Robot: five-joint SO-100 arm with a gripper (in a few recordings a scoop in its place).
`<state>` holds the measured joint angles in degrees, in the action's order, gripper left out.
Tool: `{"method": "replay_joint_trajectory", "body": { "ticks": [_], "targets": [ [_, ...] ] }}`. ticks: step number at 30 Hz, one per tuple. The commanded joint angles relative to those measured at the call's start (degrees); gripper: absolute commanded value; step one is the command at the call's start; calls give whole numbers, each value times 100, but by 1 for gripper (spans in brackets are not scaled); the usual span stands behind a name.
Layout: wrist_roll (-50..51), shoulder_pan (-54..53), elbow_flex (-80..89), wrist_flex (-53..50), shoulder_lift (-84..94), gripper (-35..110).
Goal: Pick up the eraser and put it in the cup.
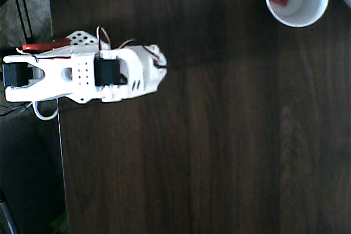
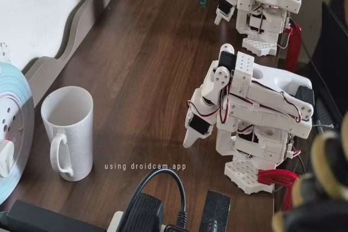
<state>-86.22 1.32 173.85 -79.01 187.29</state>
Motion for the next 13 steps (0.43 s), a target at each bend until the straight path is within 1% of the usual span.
{"method": "replay_joint_trajectory", "body": {
  "ticks": [1,13],
  "targets": [
    [-501,62,105,-343,149,5],
    [-501,62,105,-343,149,7]
  ]
}}
